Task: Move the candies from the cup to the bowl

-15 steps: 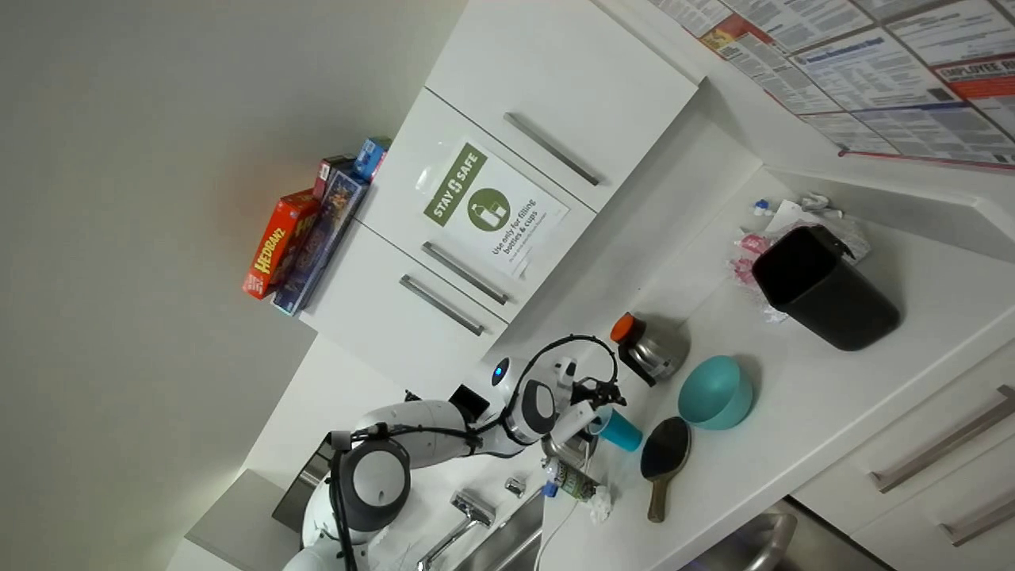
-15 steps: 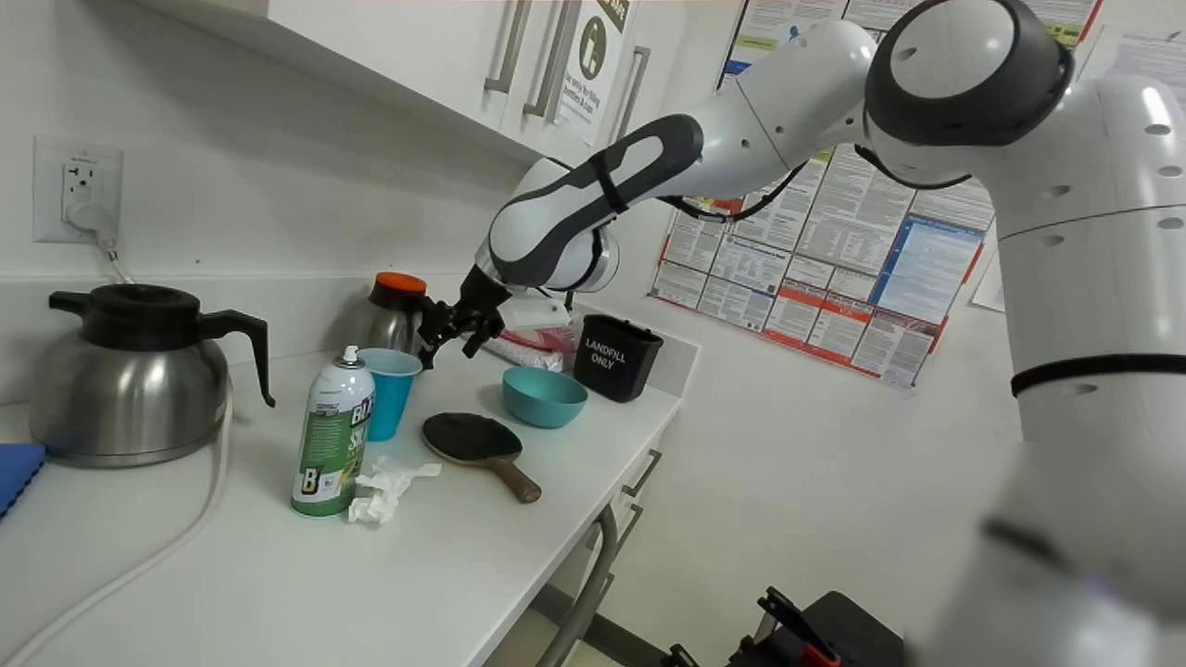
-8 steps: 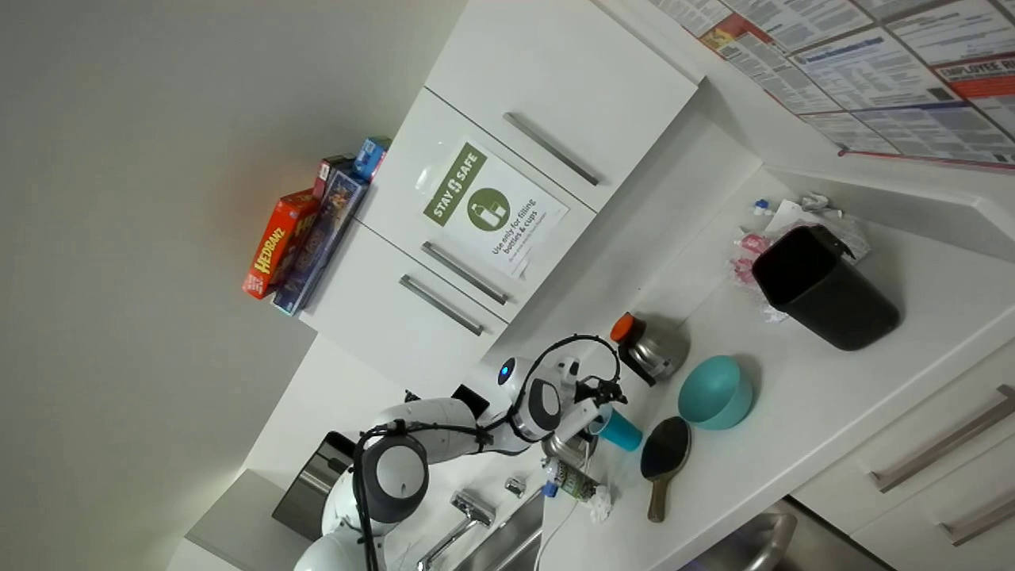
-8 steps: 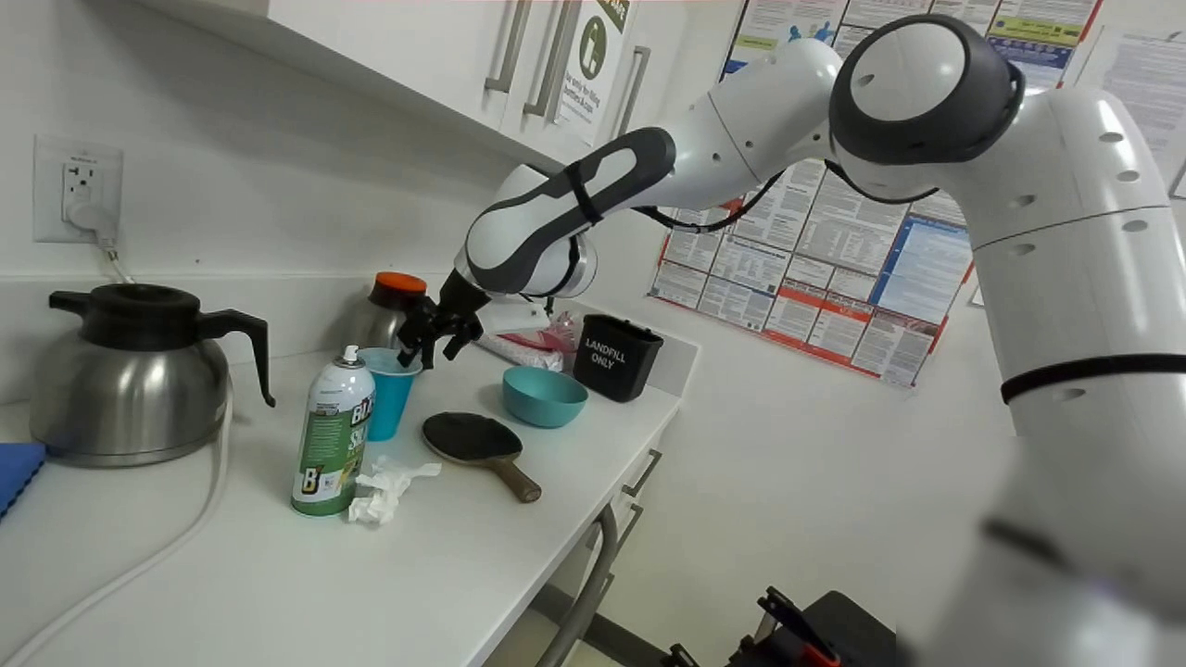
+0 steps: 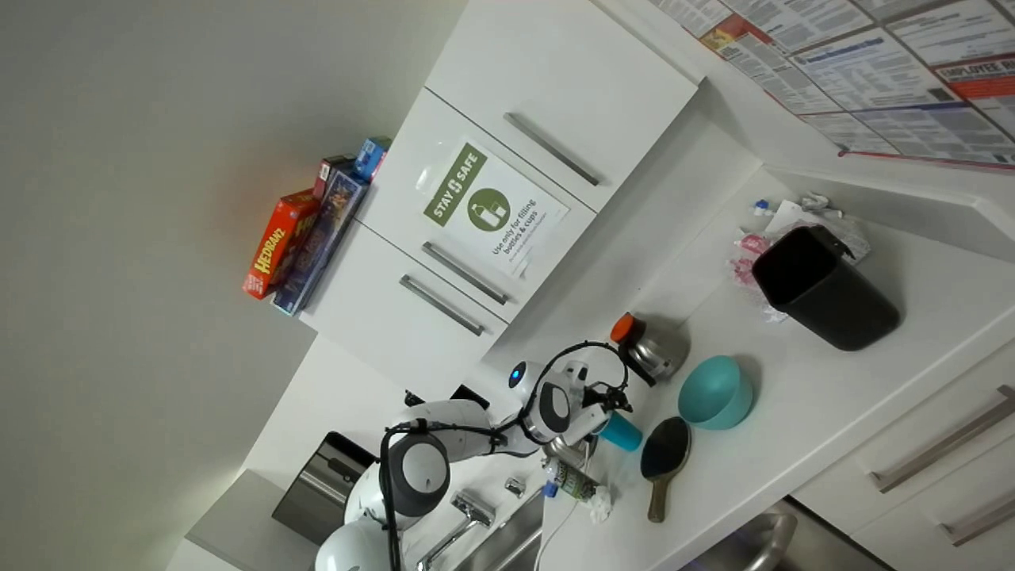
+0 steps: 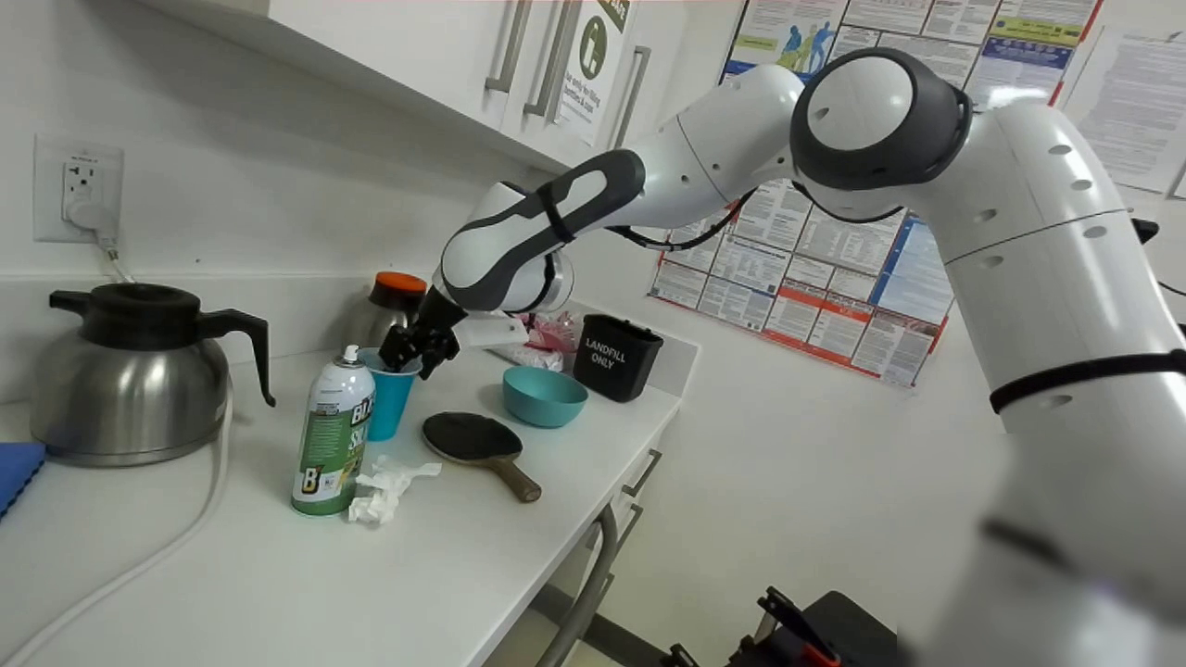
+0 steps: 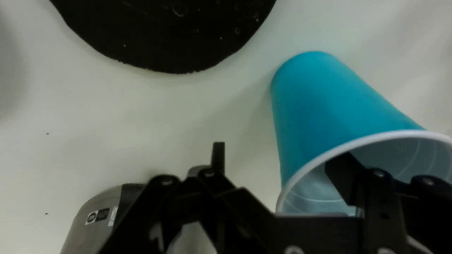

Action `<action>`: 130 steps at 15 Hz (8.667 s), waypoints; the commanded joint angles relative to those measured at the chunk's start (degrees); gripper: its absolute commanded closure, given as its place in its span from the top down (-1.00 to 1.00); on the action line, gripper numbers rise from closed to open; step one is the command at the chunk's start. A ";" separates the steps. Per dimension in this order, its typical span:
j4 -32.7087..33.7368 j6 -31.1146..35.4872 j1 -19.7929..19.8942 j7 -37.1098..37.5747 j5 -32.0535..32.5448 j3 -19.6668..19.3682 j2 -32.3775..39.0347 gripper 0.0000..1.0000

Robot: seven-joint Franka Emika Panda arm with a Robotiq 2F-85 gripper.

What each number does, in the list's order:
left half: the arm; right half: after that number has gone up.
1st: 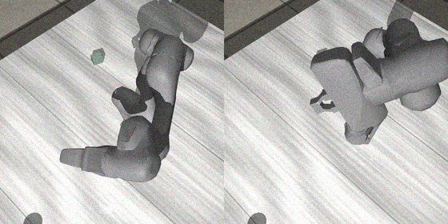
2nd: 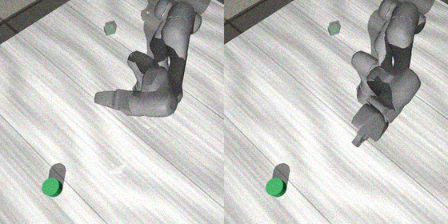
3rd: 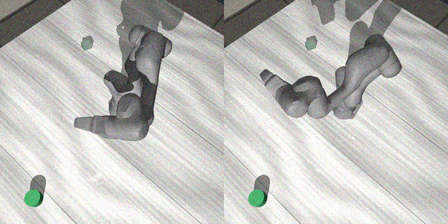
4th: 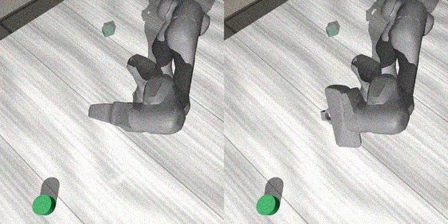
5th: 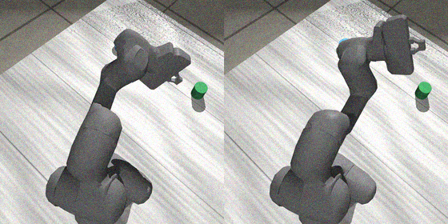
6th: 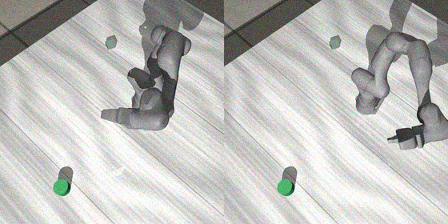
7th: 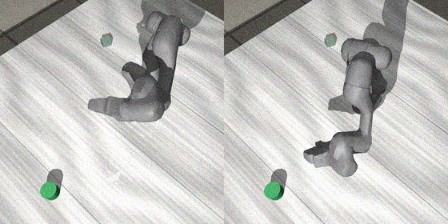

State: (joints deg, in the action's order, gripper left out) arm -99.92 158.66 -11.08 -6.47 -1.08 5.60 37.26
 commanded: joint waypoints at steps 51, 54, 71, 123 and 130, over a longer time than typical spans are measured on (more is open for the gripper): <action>-9.61 -9.43 10.21 6.42 47.19 -12.96 -20.33 -0.99; -7.01 -7.53 8.00 15.72 61.82 -14.57 -17.19 -0.99; -3.39 -23.44 7.33 55.57 111.17 -8.58 -8.98 -0.96; -14.98 -62.43 6.65 52.30 128.54 0.18 -1.71 -0.99; -16.91 -44.65 12.64 56.78 123.85 2.19 -11.40 -0.99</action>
State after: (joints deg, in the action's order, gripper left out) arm -113.78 105.54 -1.45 47.93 124.25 6.47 32.07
